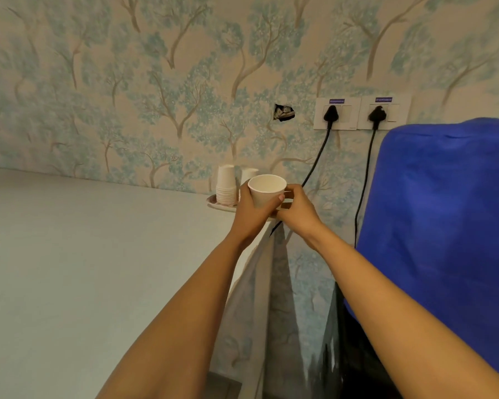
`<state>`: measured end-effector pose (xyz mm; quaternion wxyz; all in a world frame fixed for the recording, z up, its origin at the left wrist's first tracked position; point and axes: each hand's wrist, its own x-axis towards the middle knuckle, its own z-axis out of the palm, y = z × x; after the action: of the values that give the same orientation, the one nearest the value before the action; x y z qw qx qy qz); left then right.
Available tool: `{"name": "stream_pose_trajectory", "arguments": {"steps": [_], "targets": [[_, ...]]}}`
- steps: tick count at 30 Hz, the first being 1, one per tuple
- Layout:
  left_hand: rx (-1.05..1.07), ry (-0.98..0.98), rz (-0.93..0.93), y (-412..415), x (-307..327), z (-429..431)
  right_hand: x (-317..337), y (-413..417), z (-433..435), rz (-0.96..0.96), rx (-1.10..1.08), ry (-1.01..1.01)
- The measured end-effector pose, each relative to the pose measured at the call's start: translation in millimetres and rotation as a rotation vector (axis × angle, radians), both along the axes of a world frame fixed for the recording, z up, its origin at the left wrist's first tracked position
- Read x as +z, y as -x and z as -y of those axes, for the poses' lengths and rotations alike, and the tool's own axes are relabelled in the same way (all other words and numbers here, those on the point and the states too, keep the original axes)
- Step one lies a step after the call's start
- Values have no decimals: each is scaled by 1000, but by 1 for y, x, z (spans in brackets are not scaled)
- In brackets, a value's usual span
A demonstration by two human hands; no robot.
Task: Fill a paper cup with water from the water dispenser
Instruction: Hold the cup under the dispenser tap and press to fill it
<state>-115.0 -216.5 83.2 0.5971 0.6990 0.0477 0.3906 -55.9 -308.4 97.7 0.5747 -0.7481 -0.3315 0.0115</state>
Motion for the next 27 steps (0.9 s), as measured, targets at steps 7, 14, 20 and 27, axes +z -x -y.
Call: {"name": "stream_pose_trajectory", "arguments": {"steps": [7,14,20,27], "targets": [[-39,22,-58,43,-30,56,-30,55,60,-27,-62,63],[-87,46,-113,69,-44,130,-49,82,130,16,-120,135],[-156,99,-149,79,-58,195,-65,92,196,-3,-121,145],[-161,138,-225,93,-102,272,-105,105,278,14,-155,220]]}}
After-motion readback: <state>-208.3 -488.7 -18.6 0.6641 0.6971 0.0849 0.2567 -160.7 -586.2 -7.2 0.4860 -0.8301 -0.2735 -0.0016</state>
